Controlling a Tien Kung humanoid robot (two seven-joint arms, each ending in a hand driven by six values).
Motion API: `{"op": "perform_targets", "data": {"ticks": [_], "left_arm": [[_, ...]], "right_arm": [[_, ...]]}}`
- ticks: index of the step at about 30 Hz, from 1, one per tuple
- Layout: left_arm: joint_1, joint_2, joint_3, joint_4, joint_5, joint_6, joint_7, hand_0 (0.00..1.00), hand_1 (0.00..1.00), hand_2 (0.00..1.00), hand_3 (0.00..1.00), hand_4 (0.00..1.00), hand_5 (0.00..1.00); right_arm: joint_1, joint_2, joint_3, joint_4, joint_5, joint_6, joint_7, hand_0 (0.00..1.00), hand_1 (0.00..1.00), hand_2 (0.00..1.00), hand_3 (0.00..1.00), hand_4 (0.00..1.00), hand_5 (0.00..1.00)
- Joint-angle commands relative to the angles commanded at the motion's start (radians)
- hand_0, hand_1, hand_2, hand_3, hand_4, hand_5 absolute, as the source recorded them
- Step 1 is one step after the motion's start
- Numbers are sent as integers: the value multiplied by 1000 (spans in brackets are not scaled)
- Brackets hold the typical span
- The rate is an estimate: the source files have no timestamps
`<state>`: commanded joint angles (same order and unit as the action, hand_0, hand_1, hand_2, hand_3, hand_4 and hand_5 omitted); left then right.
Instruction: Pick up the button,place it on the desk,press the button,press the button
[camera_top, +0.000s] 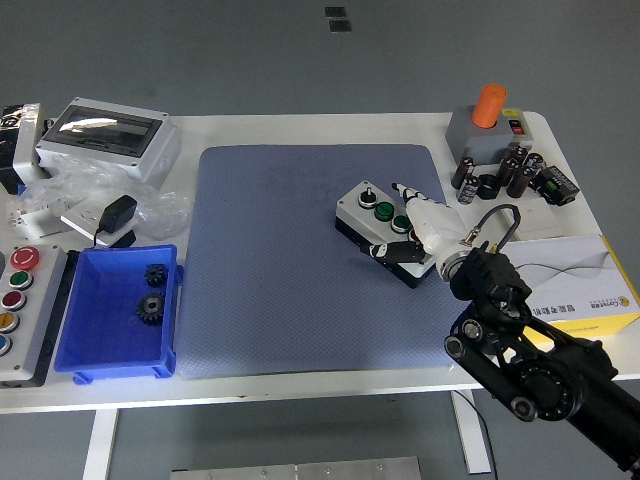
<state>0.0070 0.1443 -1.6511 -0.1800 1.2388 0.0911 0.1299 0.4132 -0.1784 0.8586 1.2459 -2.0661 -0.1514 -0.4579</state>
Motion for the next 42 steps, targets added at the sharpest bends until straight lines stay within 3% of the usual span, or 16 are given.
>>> {"op": "perform_targets", "data": {"ticks": [1,6,7,12,13,18,19,24,25,30,31,36,37,42], "left_arm": [[0,0,0,0,0,0,0,630,634,567,693,630,164],[-1,1,0,0,1,-1,-2,630,634,567,693,630,164],[-1,1,0,0,1,-1,-2,630,635,567,694,630,163],[1,0,3,0,-1,-2,-3,630,635,567,694,630,163],[1,0,3,0,-1,-2,-2,631,635,567,695,630,163],[-4,1,-1,0,6,-4,-5,631,635,567,695,630,163],[-5,1,-2,0,8,-4,-6,631,635,568,695,630,163],[-8,2,-2,0,11,-6,-9,631,635,568,695,630,163],[-8,2,-2,0,11,-6,-10,631,635,567,696,630,163],[-7,0,2,0,11,-8,-10,631,635,567,696,630,163],[-7,0,2,0,11,-9,-11,631,635,567,697,631,163],[-6,0,4,0,10,-11,-14,631,635,567,697,631,163],[-6,0,5,0,10,-11,-14,631,635,567,696,630,164],[-5,-1,6,0,9,-12,-16,631,635,567,696,630,164]], "right_arm": [[0,0,-1,-3,-1,-1,-2,782,841,905,998,998,488],[0,2,-15,-20,-2,-11,-15,782,841,905,998,998,488],[0,2,-18,-24,-2,-13,-17,717,806,861,998,998,490],[5,5,-40,-42,-6,-27,-26,717,806,861,998,998,490],[7,5,-44,-45,-7,-30,-27,379,612,700,998,842,274],[12,6,-60,-59,-7,-39,-30,379,612,700,998,842,274],[13,6,-62,-60,-7,-42,-29,250,455,531,896,624,159],[17,5,-70,-61,-13,-63,-27,250,455,531,896,624,159],[17,5,-72,-61,-14,-67,-27,224,409,460,724,580,191],[20,4,-84,-61,-18,-77,-25,224,409,460,724,580,191],[20,4,-87,-61,-20,-78,-25,205,392,418,606,502,141],[24,0,-96,-58,-34,-85,-19,205,392,418,606,502,141],[25,-1,-97,-57,-36,-88,-16,200,383,384,479,596,51],[27,-10,-103,-44,-38,-88,12,200,383,384,479,596,51]]}}
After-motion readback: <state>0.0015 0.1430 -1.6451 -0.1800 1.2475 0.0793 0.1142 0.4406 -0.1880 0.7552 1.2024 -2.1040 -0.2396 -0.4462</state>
